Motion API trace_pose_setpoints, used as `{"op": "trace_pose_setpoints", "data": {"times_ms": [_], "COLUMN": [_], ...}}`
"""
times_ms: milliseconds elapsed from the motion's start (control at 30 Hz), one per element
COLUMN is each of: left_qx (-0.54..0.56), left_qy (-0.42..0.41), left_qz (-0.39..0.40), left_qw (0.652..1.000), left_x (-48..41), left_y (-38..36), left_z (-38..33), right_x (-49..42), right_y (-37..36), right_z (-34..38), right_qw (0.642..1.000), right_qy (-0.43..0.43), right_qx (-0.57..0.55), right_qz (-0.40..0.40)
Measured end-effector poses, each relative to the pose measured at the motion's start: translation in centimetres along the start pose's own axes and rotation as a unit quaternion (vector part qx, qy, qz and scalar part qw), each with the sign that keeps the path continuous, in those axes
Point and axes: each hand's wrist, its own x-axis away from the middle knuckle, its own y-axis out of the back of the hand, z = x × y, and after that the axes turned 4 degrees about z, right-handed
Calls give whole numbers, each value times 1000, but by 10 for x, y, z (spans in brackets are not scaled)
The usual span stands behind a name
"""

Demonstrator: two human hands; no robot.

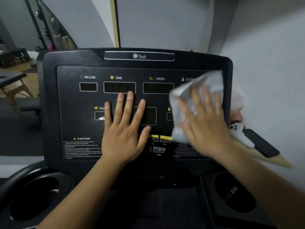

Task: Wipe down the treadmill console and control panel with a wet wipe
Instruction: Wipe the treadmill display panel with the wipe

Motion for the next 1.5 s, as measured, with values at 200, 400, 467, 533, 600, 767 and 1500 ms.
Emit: {"op": "trace_pose_setpoints", "data": {"times_ms": [200,400,467,533,600,767,1500], "left_qx": [1,5,3,4,7,6,39], "left_qy": [8,5,4,5,6,7,5], "left_qz": [-12,-11,-14,-15,-17,-19,-37], "left_qw": [1000,1000,1000,1000,1000,1000,999], "left_x": [1,2,2,2,2,3,3], "left_y": [-1,-1,-1,-1,-1,-2,1], "left_z": [-1,0,0,0,-1,0,1], "right_x": [27,-66,-42,-1,34,-20,-41], "right_y": [-12,15,6,-8,-19,-4,6], "right_z": [-26,-34,-17,-1,5,-33,11], "right_qw": [973,999,999,992,974,955,998], "right_qy": [225,0,22,121,227,292,47], "right_qx": [41,22,13,3,11,40,17], "right_qz": [21,-38,-45,-26,-6,-32,-45]}}
